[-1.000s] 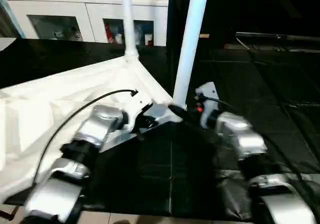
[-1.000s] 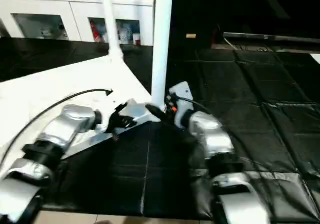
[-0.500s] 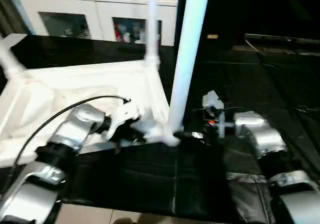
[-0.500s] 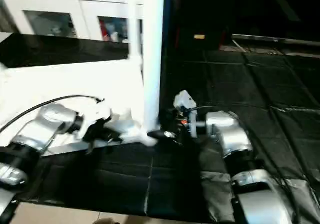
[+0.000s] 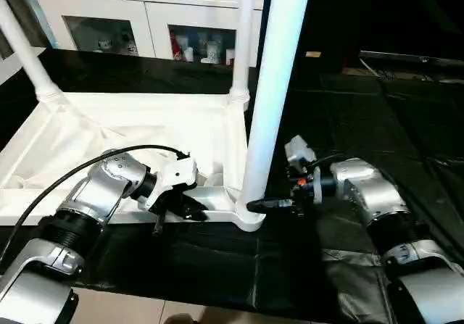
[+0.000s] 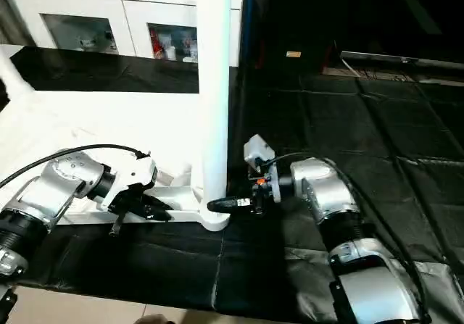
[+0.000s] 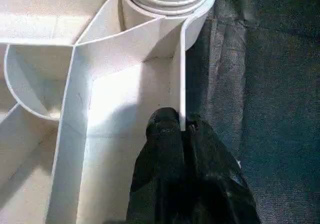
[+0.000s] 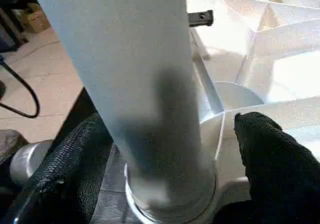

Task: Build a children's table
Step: Rotate leg to tighten

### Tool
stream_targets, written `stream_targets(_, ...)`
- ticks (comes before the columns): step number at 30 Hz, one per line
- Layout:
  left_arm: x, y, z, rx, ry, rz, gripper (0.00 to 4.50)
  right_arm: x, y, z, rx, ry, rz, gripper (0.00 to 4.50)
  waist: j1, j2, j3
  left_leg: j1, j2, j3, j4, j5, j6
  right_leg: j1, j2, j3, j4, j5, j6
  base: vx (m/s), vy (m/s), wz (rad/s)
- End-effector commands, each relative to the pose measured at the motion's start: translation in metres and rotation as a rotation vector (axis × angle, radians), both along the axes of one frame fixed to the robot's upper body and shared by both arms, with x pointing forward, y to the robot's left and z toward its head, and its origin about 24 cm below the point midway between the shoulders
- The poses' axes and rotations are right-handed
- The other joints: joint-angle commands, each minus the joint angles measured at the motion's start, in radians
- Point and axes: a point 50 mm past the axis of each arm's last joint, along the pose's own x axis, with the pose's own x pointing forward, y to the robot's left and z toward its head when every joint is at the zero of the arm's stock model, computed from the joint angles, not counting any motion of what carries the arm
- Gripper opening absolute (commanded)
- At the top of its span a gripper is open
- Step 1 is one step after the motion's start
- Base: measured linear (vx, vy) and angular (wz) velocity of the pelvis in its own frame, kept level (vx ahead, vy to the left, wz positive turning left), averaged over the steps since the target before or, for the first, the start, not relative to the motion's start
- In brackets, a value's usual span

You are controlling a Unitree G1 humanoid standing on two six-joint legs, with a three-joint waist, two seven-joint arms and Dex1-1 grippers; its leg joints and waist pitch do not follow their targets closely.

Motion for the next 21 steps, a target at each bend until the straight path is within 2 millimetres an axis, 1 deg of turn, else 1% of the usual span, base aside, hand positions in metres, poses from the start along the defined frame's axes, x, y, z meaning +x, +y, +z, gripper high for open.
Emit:
stream_targets(1, -0.004, -0.0084, 0.004, -0.01, 0.002, -0.083, 0.0, 0.0016, 0.0004, 0.0045, 0.011, 0.001, 0.022, 3.64, -0.005, 0.002, -0.075, 0.012, 0.057, -0.014, -0.064, -0.097, 0.065, 0.058, -0.104, 0.066, -0.062, -0.148, -0.207, 0.0, 0.0, 0.0)
stream_targets(2, -0.004, -0.0084, 0.004, -0.01, 0.002, -0.083, 0.0, 0.0016, 0.0004, 0.0045, 0.011, 0.001, 0.022, 3.64, -0.005, 0.003, -0.075, 0.012, 0.057, -0.015, -0.064, -0.096, 0.065, 0.057, -0.104, 0.066, -0.062, -0.149, -0.207, 0.0, 0.0, 0.0)
stream_targets(3, -0.004, -0.0084, 0.0039, -0.01, 0.002, -0.083, 0.0, 0.0012, 0.0004, 0.0042, 0.012, 0.006, 0.026, 3.37, -0.005, 0.001, -0.075, 0.012, 0.056, -0.014, -0.064, -0.093, 0.065, 0.058, -0.103, 0.066, -0.062, -0.148, -0.206, 0.0, 0.0, 0.0)
stream_targets(6, -0.0037, -0.0079, 0.0036, -0.01, -0.001, -0.076, 0.0, 0.0005, 0.0002, 0.0038, 0.018, 0.017, 0.039, 3.25, -0.005, 0.003, -0.075, 0.012, 0.056, -0.014, -0.063, -0.095, 0.066, 0.057, -0.103, 0.066, -0.062, -0.15, -0.204, 0.0, 0.0, 0.0)
stream_targets(9, -0.0042, -0.0075, 0.0025, -0.009, 0.001, -0.074, 0.0, 0.0, 0.0, 0.0034, 0.02, 0.02, 0.04, 2.91, -0.005, 0.003, -0.076, 0.011, 0.055, -0.015, -0.063, -0.088, 0.066, 0.058, -0.103, 0.065, -0.062, -0.144, -0.203, 0.0, 0.0, 0.0)
stream_targets(12, -0.0047, -0.0074, 0.0017, -0.009, 0.003, -0.072, 0.0, -0.0006, -0.0004, 0.003, 0.023, 0.024, 0.042, 2.79, -0.006, 0.004, -0.076, 0.012, 0.055, -0.014, -0.063, -0.091, 0.066, 0.058, -0.103, 0.065, -0.061, -0.141, -0.206, 0.0, 0.0, 0.0)
stream_targets(13, -0.0047, -0.0072, 0.0015, -0.009, 0.005, -0.07, 0.0, -0.0009, -0.0006, 0.0027, 0.024, 0.027, 0.044, 2.69, -0.005, 0.005, -0.076, 0.011, 0.055, -0.015, -0.063, -0.092, 0.065, 0.059, -0.102, 0.065, -0.062, -0.143, -0.206, 0.0, 0.0, 0.0)
stream_targets(15, -0.0043, -0.0069, 0.0013, -0.008, 0.004, -0.066, 0.0, -0.0014, -0.0004, 0.0022, 0.026, 0.029, 0.045, 2.5, -0.006, 0.003, -0.076, 0.012, 0.056, -0.014, -0.063, -0.093, 0.065, 0.058, -0.102, 0.065, -0.062, -0.146, -0.205, 0.0, 0.0, 0.0)
stream_targets(19, -0.001, -0.0069, 0.0006, -0.022, 0.0, -0.016, 0.0, -0.0033, 0.0023, -0.0005, 0.035, 0.035, 0.031, 2.15, -0.005, 0.003, -0.076, 0.012, 0.055, -0.014, -0.063, -0.093, 0.063, 0.058, -0.102, 0.065, -0.063, -0.151, -0.203, 0.0, 0.0, 0.0)
stream_targets(20, 0.0, -0.0075, 0.0004, -0.027, -0.002, -0.002, 0.0, -0.0035, 0.0028, -0.0013, 0.038, 0.036, 0.023, 2.15, -0.006, 0.002, -0.075, 0.012, 0.055, -0.014, -0.063, -0.094, 0.062, 0.058, -0.102, 0.065, -0.063, -0.154, -0.202, 0.0, 0.0, 0.0)
stream_targets(21, 0.0038, -0.0104, 0.0001, -0.043, -0.015, 0.05, 0.0, -0.0027, 0.0058, -0.005, 0.031, 0.03, -0.03, 2.14, -0.005, 0.003, -0.075, 0.012, 0.055, -0.014, -0.063, -0.095, 0.061, 0.058, -0.103, 0.066, -0.064, -0.157, -0.201, 0.0, 0.0, 0.0)
